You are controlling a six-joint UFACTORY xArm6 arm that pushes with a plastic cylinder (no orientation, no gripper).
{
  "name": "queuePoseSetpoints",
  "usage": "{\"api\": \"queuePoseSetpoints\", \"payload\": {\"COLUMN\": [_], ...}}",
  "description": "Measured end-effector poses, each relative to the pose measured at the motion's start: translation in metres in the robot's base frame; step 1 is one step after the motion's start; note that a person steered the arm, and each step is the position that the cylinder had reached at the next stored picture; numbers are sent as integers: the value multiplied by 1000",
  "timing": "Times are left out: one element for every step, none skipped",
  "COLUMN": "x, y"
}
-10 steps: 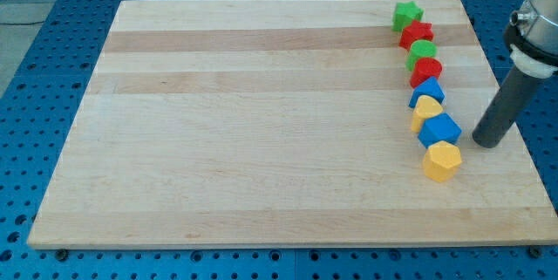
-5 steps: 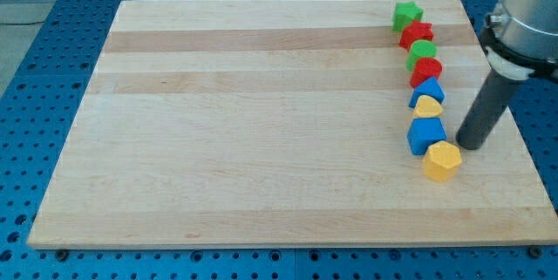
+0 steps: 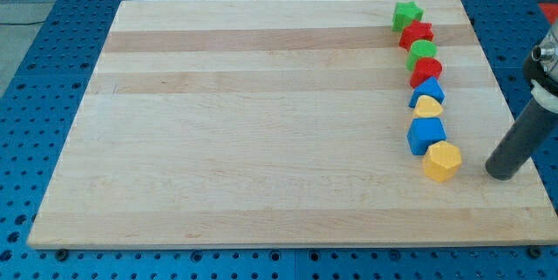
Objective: Adjust blue cube and yellow hexagon below the yellow heart
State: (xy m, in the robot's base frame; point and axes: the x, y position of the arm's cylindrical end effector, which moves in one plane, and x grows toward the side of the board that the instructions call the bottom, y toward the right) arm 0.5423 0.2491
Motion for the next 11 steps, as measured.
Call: {"api": "queuePoseSetpoints", "payload": {"x": [0, 0, 0, 0, 0, 0, 6, 35, 58, 61, 61], "y": [-5, -17, -24, -36, -45, -48, -44, -44, -66, -102, -102]}}
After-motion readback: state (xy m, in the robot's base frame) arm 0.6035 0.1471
